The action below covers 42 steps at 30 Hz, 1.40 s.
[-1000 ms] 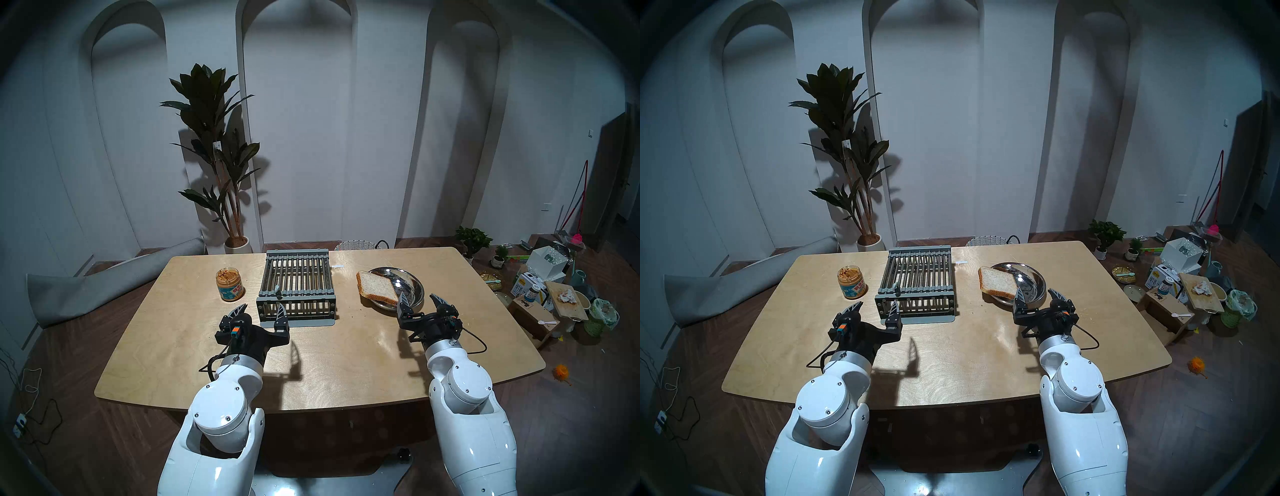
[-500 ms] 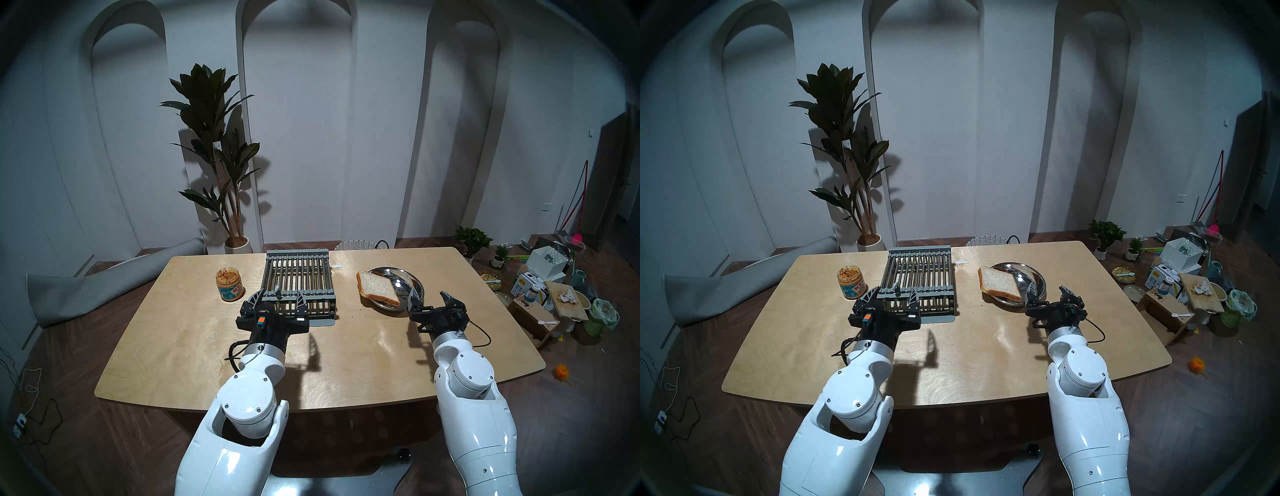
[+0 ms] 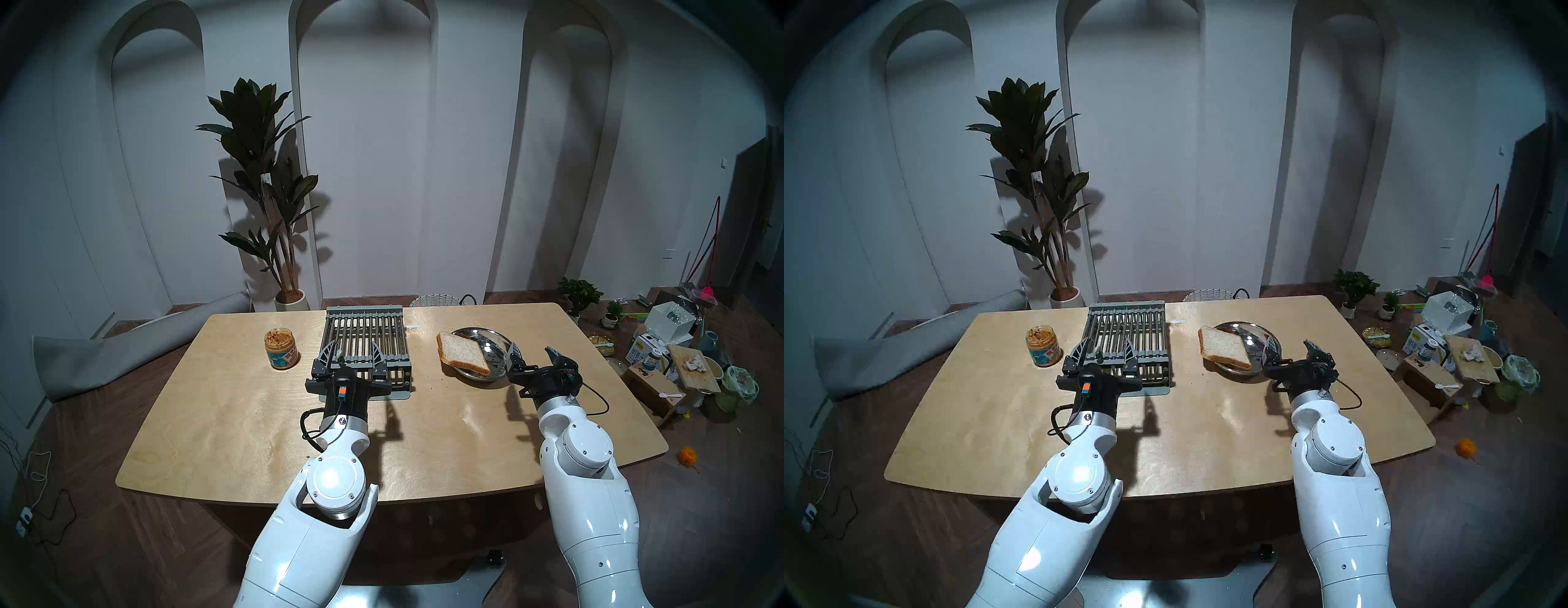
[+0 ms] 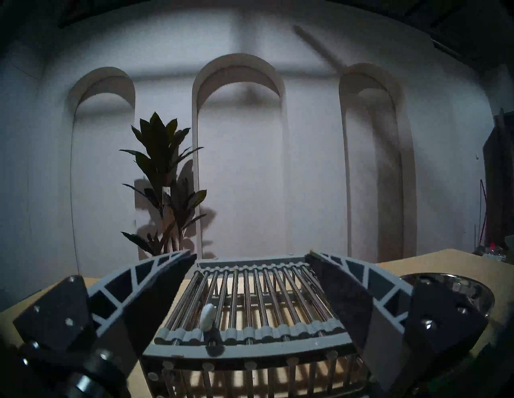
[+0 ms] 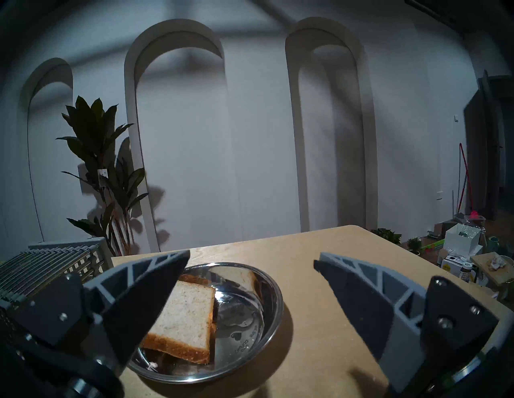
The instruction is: Spread peanut butter over the slice of bread with the knife
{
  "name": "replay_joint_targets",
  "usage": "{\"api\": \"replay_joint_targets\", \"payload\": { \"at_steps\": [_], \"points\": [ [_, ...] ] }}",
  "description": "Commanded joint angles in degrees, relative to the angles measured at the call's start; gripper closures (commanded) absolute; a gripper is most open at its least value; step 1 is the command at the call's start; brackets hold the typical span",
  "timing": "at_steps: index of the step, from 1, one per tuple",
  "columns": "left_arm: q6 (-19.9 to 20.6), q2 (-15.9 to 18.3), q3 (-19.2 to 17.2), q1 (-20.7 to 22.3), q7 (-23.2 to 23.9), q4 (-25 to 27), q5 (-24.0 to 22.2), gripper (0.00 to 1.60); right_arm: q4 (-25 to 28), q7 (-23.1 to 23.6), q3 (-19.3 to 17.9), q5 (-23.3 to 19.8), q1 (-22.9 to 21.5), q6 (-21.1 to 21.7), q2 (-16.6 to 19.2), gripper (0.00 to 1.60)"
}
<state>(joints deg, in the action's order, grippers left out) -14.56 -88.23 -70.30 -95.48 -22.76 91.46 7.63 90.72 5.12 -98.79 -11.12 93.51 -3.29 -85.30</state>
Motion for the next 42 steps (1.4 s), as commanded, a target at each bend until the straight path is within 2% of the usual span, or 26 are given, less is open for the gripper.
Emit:
{"api": "replay_joint_targets", "payload": {
  "at_steps": [1,6,7,10,12,17,19,23,24,26,32,36,42],
  "points": [
    [-5.79,-2.22,-0.23,6.72,-4.42,-5.77,3.22,0.18,0.35,0.31,-0.71,-0.33,-2.42,-0.77,0.81,0.00],
    [-7.49,-3.12,-0.17,9.45,-7.26,-9.81,2.66,0.18,0.32,0.59,-1.27,-0.74,-3.05,-1.06,1.08,0.00],
    [-7.87,-3.15,-0.13,9.52,-7.49,-10.08,2.49,0.27,0.28,0.60,-1.41,-0.90,-3.16,-1.04,1.05,0.00],
    [-8.54,-3.46,0.46,10.93,-9.35,-12.02,1.28,0.32,0.47,0.53,-1.91,-1.52,-3.42,-0.96,0.84,0.00],
    [-8.98,-3.53,0.58,11.19,-10.27,-12.58,0.30,0.52,0.81,0.51,-2.16,-1.89,-3.48,-0.59,0.72,0.00],
    [-10.55,-3.83,0.49,11.89,-11.36,-14.70,-0.67,0.55,0.60,0.45,-2.64,-2.46,-3.72,-0.40,0.63,0.00],
    [-10.57,-3.93,0.67,12.22,-11.65,-15.44,-1.60,0.52,0.75,0.49,-2.69,-2.56,-3.73,-0.41,0.62,0.00],
    [-10.79,-4.03,0.68,12.47,-12.03,-16.22,-1.69,0.36,0.98,0.47,-2.73,-2.64,-3.75,-0.42,0.57,0.00],
    [-10.61,-4.02,0.65,12.45,-12.23,-16.29,-2.00,0.29,1.04,0.42,-2.73,-2.64,-3.78,-0.39,0.53,0.00],
    [-10.87,-4.01,0.35,12.39,-12.24,-16.60,-2.06,0.00,1.09,0.42,-2.72,-2.68,-3.81,-0.37,0.49,0.00],
    [-11.27,-3.42,0.25,12.79,-11.51,-17.09,-3.81,0.00,1.10,0.21,-2.50,-2.59,-3.95,-0.34,0.31,0.00],
    [-11.50,-3.52,0.00,13.10,-9.56,-17.38,-7.08,0.00,1.37,-0.03,-2.41,-2.61,-4.10,-0.19,0.18,0.00],
    [-12.28,-3.34,0.05,14.41,-7.14,-20.07,-9.34,0.00,1.06,-0.31,-2.37,-2.70,-4.27,-0.33,0.26,0.00]
  ]
}}
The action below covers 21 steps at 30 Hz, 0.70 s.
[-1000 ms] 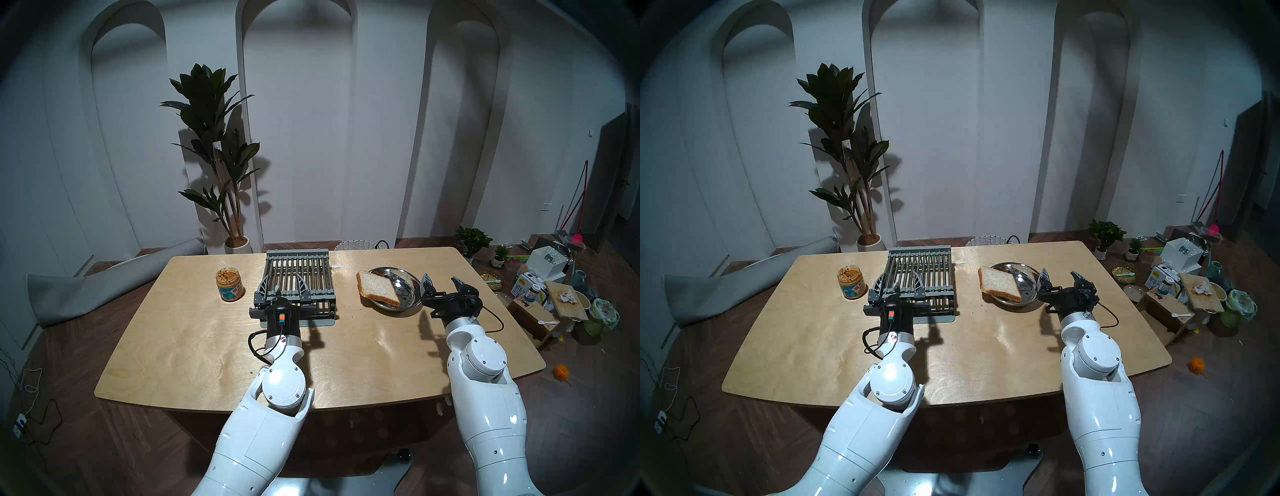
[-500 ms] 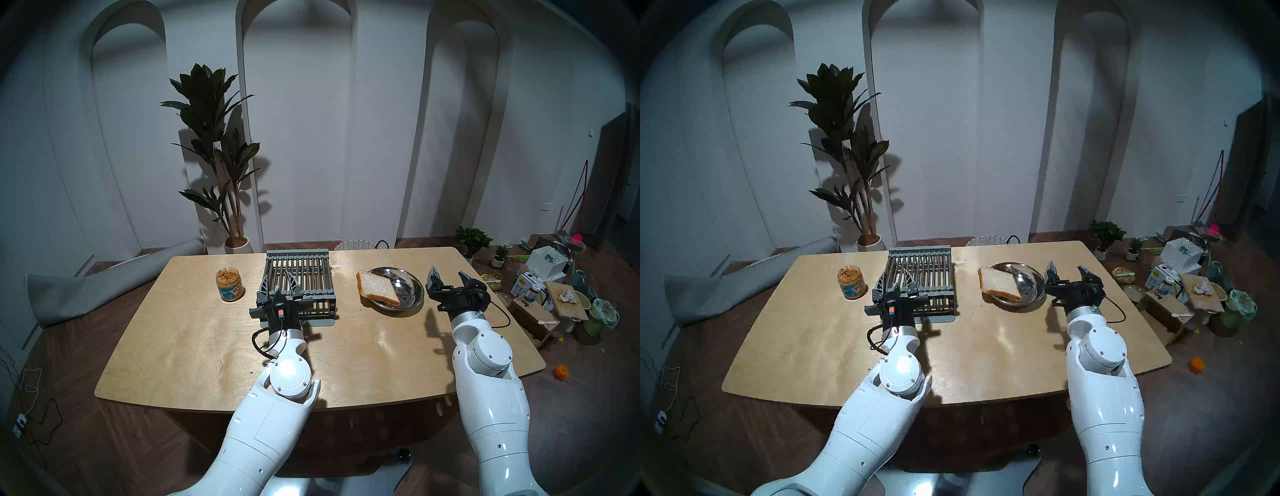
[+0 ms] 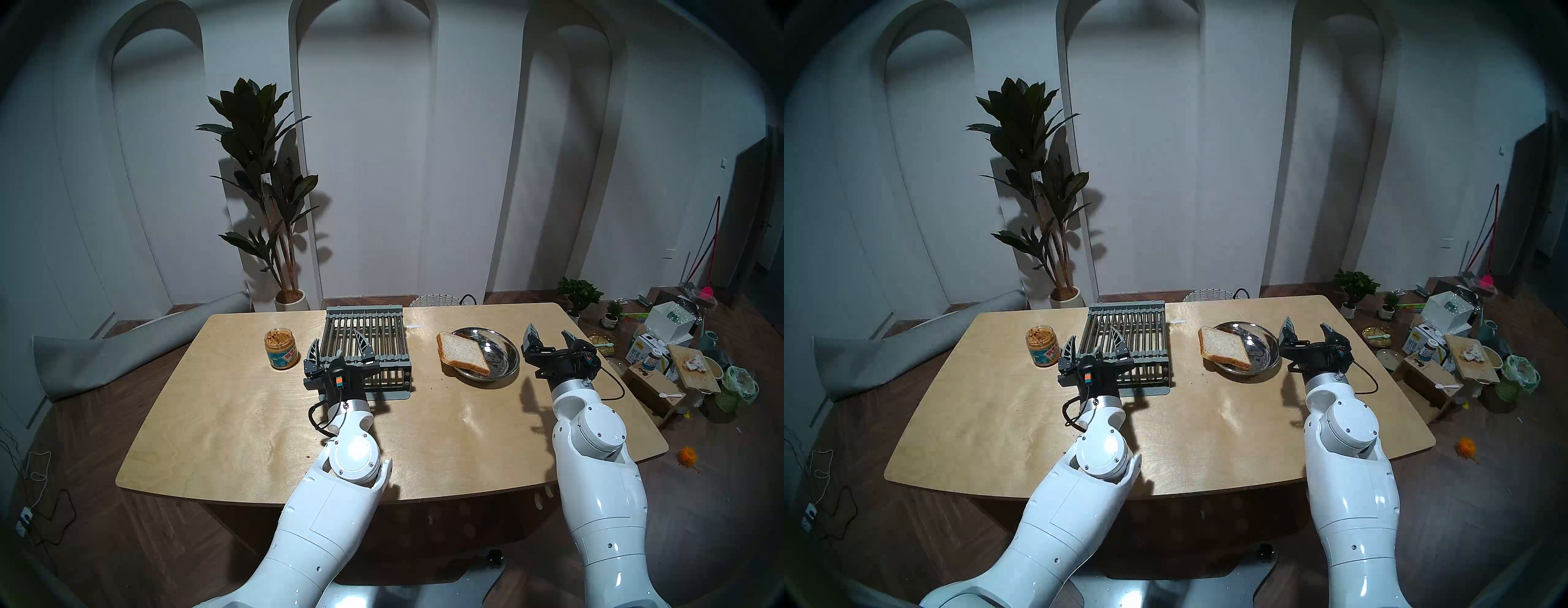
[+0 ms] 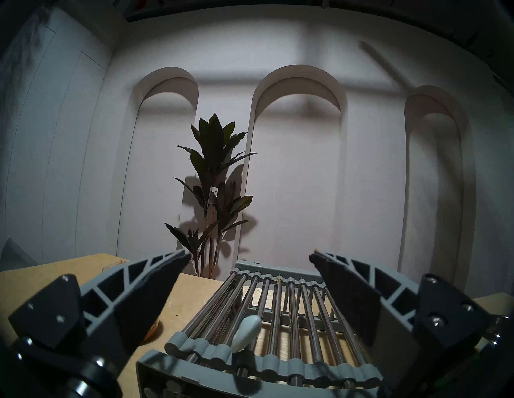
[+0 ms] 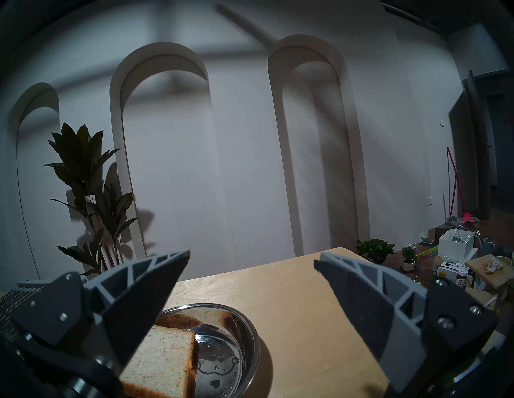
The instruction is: Spread peanut butter over the slice of bread with the knife
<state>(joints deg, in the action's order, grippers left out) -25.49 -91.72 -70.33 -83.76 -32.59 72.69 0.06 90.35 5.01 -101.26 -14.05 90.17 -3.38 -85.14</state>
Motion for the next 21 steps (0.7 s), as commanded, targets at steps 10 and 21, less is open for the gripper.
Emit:
{"api": "replay_joint_targets", "payload": {
  "at_steps": [10,21],
  "points": [
    [-2.61,0.37,0.73,3.42,3.95,-3.58,-1.98,0.19,2.26,-0.82,0.06,0.37,-0.50,-0.24,0.15,0.00],
    [-2.33,0.51,0.88,4.16,5.98,-5.06,-3.53,0.27,3.43,-1.60,-0.08,0.53,0.25,-0.26,-0.09,0.00]
  ]
}}
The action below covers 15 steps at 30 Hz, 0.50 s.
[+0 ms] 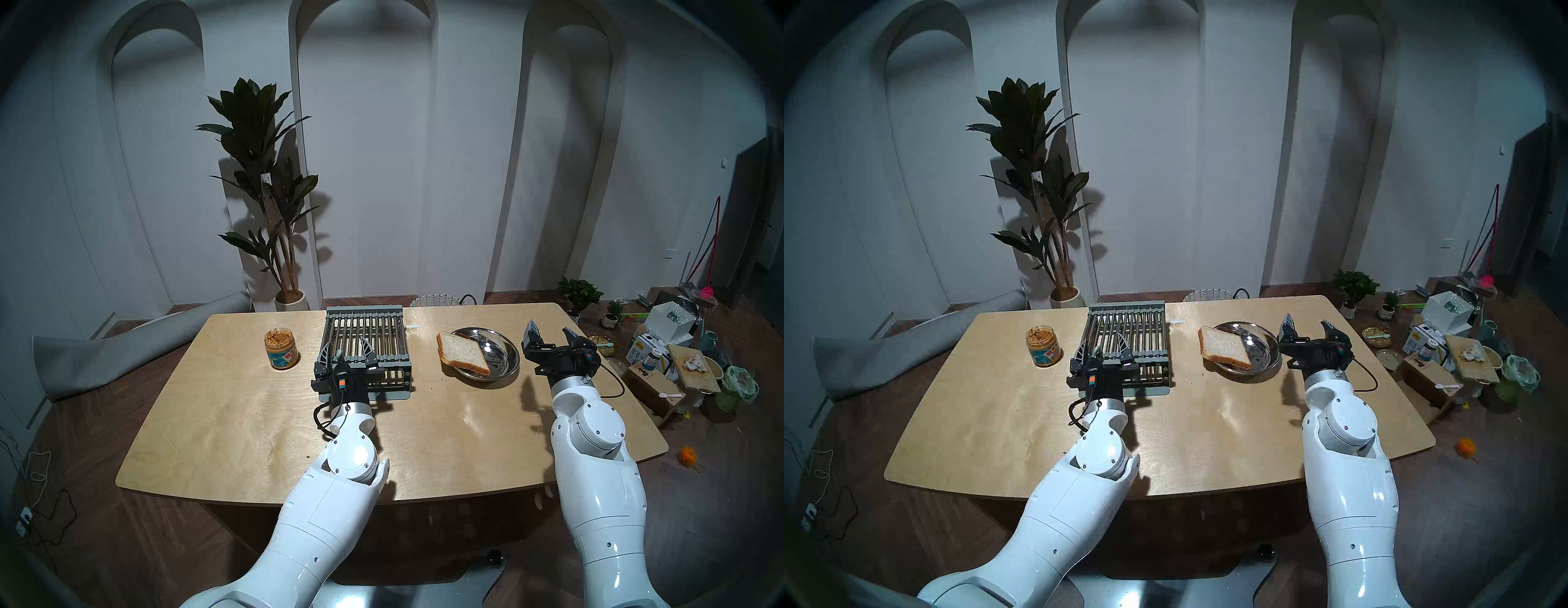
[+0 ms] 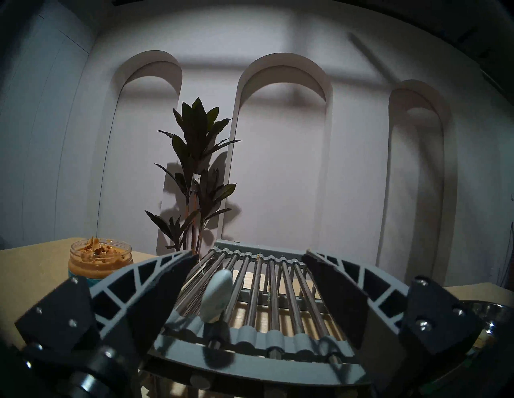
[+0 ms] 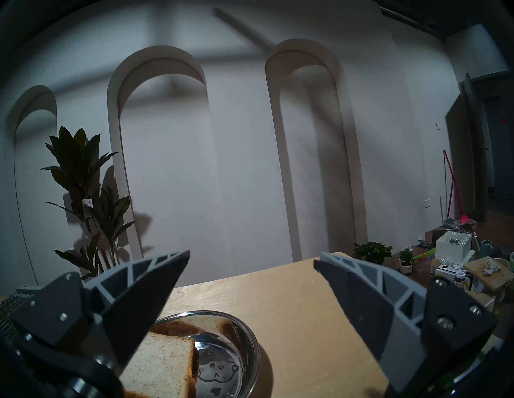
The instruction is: Spread peanut butter over the slice of bread with the knife
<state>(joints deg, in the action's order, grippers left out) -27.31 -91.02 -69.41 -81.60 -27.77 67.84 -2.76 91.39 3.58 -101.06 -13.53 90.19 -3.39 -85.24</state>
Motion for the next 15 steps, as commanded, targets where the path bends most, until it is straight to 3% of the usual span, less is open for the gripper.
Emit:
{"api": "replay_joint_targets", "payload": {
  "at_steps": [1,6,13,15],
  "points": [
    [-0.51,-0.19,-0.04,2.00,1.16,-0.21,-0.71,0.27,2.39,-0.17,-0.27,0.02,0.22,-0.26,0.00,0.00],
    [-0.20,-0.13,-0.04,2.10,1.65,-0.63,-1.57,0.38,2.47,-0.27,-0.34,-0.04,0.53,-0.49,-0.06,0.00],
    [0.19,0.11,0.09,2.11,2.41,-0.69,-2.71,0.41,3.41,-0.36,-0.48,-0.19,1.15,-0.49,-0.22,0.00],
    [0.63,0.16,0.08,2.14,2.42,-0.90,-2.91,0.50,3.51,-0.34,-0.55,-0.33,1.23,-0.53,-0.31,0.00]
  ]
}}
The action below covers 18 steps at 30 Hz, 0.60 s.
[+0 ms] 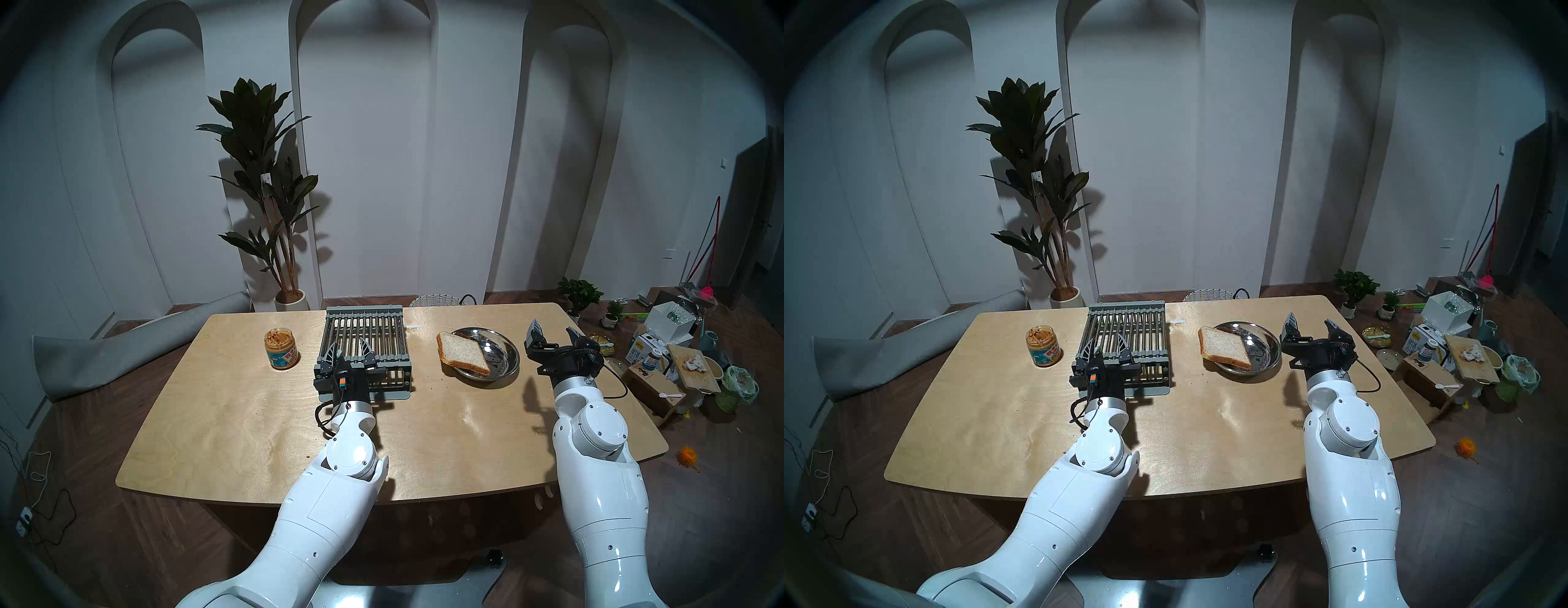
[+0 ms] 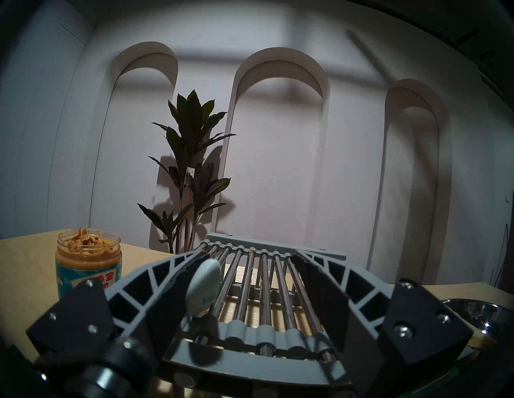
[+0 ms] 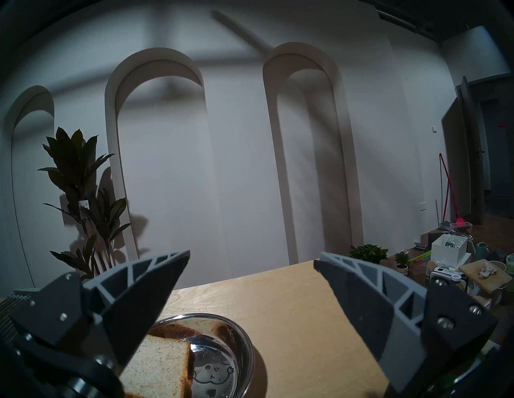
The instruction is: Spread peanut butter over the slice of bread with the knife
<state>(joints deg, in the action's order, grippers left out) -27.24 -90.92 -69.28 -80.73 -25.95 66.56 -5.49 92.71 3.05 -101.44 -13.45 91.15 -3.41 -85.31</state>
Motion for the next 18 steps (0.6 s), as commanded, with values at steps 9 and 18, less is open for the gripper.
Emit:
{"api": "replay_joint_targets", "payload": {
  "at_steps": [9,18],
  "points": [
    [1.83,0.16,-0.11,1.36,1.03,-0.21,-1.73,0.70,4.28,0.42,-0.43,-1.71,1.22,0.12,-0.59,0.00],
    [3.18,0.38,0.09,1.61,1.01,-1.03,-2.17,1.24,6.03,0.73,-1.07,-3.26,1.68,1.00,-0.94,0.00]
  ]
}}
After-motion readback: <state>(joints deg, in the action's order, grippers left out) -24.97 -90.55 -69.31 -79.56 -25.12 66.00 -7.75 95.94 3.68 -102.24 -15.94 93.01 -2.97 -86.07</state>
